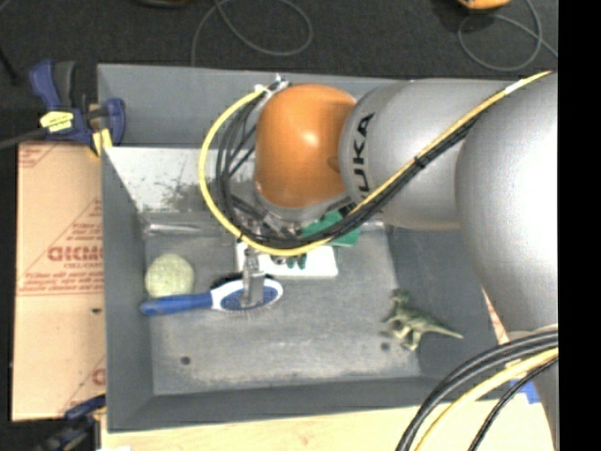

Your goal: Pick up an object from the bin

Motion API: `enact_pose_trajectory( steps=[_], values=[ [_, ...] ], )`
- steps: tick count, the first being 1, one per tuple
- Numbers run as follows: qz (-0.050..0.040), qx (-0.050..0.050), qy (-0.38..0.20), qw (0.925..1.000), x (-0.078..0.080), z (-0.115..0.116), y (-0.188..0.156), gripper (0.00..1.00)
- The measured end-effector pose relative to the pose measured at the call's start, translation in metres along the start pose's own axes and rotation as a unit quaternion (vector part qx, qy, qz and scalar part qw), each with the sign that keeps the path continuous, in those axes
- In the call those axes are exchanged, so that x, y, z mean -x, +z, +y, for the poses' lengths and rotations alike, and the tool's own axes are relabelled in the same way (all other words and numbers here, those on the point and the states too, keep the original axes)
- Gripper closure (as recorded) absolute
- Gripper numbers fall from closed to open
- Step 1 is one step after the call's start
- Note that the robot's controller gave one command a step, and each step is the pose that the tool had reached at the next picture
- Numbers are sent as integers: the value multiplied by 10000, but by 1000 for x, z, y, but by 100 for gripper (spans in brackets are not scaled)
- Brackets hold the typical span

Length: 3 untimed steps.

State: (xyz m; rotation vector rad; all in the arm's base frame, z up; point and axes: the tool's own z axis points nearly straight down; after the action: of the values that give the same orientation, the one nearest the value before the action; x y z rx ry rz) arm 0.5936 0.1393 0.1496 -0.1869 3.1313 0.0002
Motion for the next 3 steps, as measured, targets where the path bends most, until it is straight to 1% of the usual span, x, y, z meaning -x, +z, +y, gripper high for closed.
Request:
enact_pose_trajectory(
  steps=[1,2,3],
  values=[
    [-18,21,788,9969,1,-10,67,0],
    [-25,-9,340,9994,-2,-10,86,100],
    [-24,-11,283,9996,-2,-9,84,100]
  ],
)
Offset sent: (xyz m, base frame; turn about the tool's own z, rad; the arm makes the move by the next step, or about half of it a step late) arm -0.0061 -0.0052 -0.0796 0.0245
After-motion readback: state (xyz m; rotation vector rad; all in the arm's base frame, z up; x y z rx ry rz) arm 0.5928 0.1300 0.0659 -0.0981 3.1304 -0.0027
